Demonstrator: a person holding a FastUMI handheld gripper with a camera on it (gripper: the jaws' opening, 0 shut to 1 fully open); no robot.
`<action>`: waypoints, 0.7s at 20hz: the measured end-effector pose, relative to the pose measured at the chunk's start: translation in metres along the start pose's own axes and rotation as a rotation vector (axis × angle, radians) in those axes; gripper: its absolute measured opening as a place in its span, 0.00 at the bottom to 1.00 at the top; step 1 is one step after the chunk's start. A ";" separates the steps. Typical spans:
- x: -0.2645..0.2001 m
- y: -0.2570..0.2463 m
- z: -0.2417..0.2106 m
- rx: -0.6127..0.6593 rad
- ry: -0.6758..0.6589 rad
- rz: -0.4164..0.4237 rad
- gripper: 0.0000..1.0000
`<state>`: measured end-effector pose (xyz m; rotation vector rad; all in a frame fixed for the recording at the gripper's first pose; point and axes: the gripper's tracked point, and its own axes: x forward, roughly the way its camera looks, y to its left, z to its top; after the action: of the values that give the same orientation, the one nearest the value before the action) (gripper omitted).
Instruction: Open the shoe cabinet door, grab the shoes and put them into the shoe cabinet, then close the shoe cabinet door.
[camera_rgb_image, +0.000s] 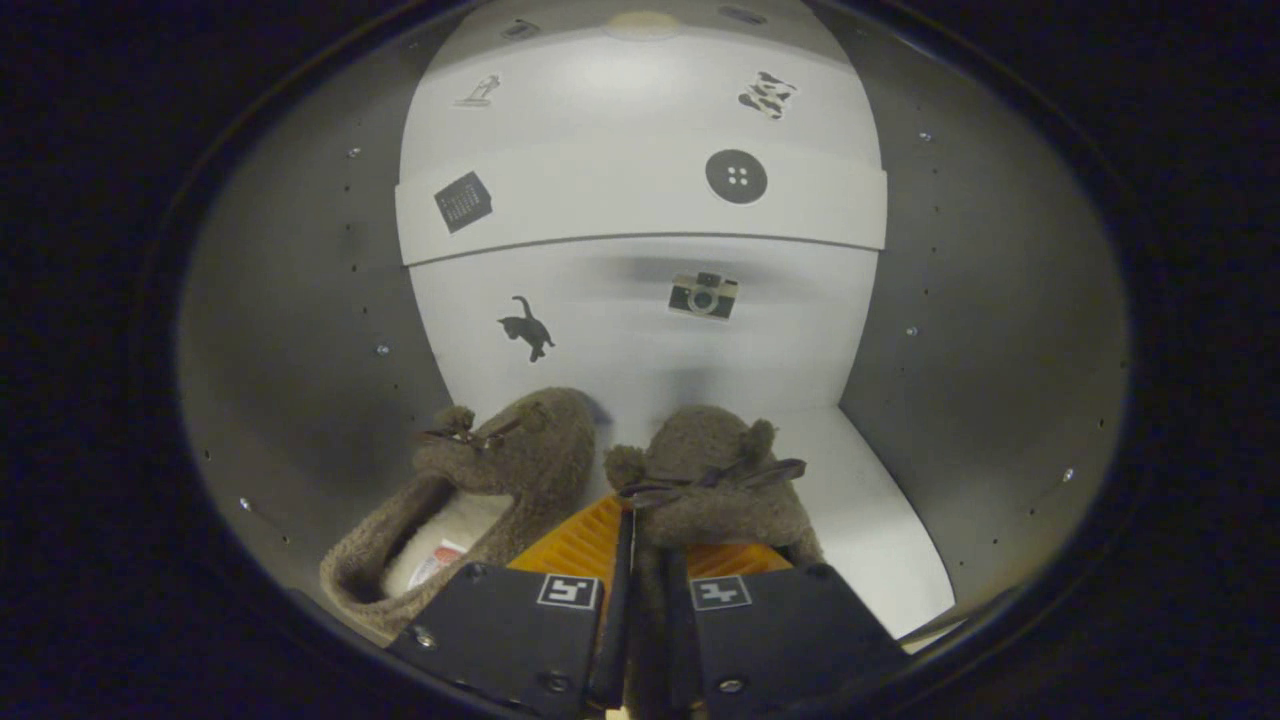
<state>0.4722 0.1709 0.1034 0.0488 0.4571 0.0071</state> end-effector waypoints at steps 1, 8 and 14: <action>-0.004 0.004 0.002 0.008 -0.012 0.014 0.27; -0.059 0.001 0.000 -0.011 -0.085 0.021 0.54; -0.189 0.006 -0.009 -0.042 -0.273 0.052 0.54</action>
<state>0.2988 0.1739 0.1784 0.0196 0.1828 0.0603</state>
